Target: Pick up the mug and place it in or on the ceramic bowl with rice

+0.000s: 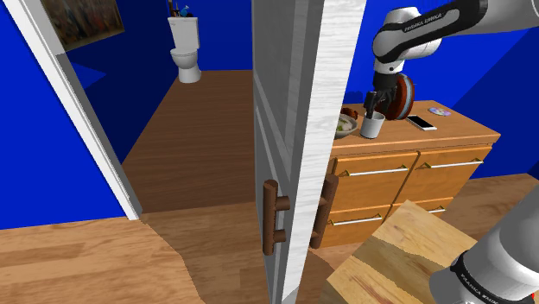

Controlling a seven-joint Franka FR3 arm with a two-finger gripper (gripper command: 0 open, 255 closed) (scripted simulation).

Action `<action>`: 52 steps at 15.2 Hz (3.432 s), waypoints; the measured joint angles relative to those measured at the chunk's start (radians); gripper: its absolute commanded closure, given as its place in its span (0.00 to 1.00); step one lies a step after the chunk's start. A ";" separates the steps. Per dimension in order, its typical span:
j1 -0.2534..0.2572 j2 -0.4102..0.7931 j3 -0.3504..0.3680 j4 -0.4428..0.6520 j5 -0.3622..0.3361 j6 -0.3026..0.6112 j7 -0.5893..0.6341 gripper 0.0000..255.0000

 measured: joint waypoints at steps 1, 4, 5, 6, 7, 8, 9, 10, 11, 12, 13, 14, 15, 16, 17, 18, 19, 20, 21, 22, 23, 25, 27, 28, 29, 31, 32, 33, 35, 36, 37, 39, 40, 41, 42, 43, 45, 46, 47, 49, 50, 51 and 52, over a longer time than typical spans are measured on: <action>-0.007 0.032 -0.008 0.023 0.006 0.009 -0.018 0.00; -0.030 0.146 -0.026 0.109 0.035 0.035 -0.072 0.00; -0.035 0.181 -0.027 0.141 0.044 0.037 -0.083 0.00; -0.045 0.221 -0.030 0.176 0.055 0.041 -0.100 0.00; -0.057 0.260 -0.034 0.208 0.066 0.047 -0.120 0.00; -0.068 0.302 -0.035 0.249 0.078 0.047 -0.136 0.00; -0.078 0.336 -0.036 0.283 0.087 0.046 -0.149 0.00; -0.084 0.360 -0.035 0.304 0.094 0.049 -0.155 0.00; -0.086 0.371 -0.035 0.305 0.097 0.058 -0.158 0.00; -0.089 0.378 -0.035 0.303 0.099 0.067 -0.162 0.00; -0.092 0.386 -0.034 0.299 0.101 0.080 -0.165 0.00; -0.094 0.393 -0.034 0.293 0.103 0.092 -0.168 0.00; -0.094 0.397 -0.034 0.286 0.105 0.103 -0.167 0.00; -0.093 0.399 -0.033 0.274 0.105 0.117 -0.167 0.00; -0.094 0.403 -0.032 0.268 0.106 0.127 -0.167 0.00; -0.095 0.407 -0.032 0.268 0.108 0.131 -0.168 0.00; -0.095 0.409 -0.032 0.269 0.108 0.132 -0.168 0.00; -0.095 0.410 -0.032 0.269 0.109 0.133 -0.169 0.00; -0.095 0.411 -0.032 0.269 0.109 0.133 -0.169 0.00; -0.095 0.411 -0.031 0.270 0.109 0.133 -0.169 0.00; -0.095 0.411 -0.031 0.270 0.109 0.133 -0.169 0.00; -0.095 0.411 -0.031 0.270 0.109 0.133 -0.169 1.00; -0.095 0.411 -0.031 0.270 0.109 0.133 -0.169 1.00; -0.095 0.411 -0.031 0.270 0.109 0.133 -0.169 1.00; -0.095 0.411 -0.031 0.270 0.109 0.133 -0.169 1.00; -0.095 0.411 -0.031 0.270 0.109 0.133 -0.169 1.00; -0.095 0.411 -0.031 0.270 0.109 0.133 -0.169 1.00; -0.095 0.411 -0.031 0.270 0.109 0.133 -0.169 1.00; -0.095 0.409 -0.032 0.273 0.108 0.128 -0.168 1.00; -0.095 0.404 -0.033 0.275 0.107 0.121 -0.169 1.00; -0.094 0.399 -0.033 0.281 0.105 0.110 -0.167 1.00; -0.093 0.390 -0.035 0.294 0.102 0.088 -0.168 1.00; -0.091 0.382 -0.035 0.299 0.100 0.076 -0.165 1.00; -0.092 0.377 -0.036 0.305 0.099 0.066 -0.167 1.00; -0.092 0.374 -0.037 0.315 0.098 0.053 -0.167 1.00; -0.091 0.367 -0.038 0.318 0.096 0.043 -0.167 1.00; -0.090 0.358 -0.039 0.335 0.093 0.018 -0.167 1.00; -0.091 0.357 -0.039 0.344 0.093 0.007 -0.167 1.00; -0.091 0.353 -0.040 0.353 0.091 -0.006 -0.168 1.00; -0.088 0.341 -0.041 0.365 0.088 -0.030 -0.166 1.00; -0.089 0.338 -0.041 0.372 0.087 -0.039 -0.167 1.00; -0.089 0.330 -0.043 0.376 0.085 -0.051 -0.168 1.00; -0.090 0.335 -0.042 0.396 0.086 -0.066 -0.169 1.00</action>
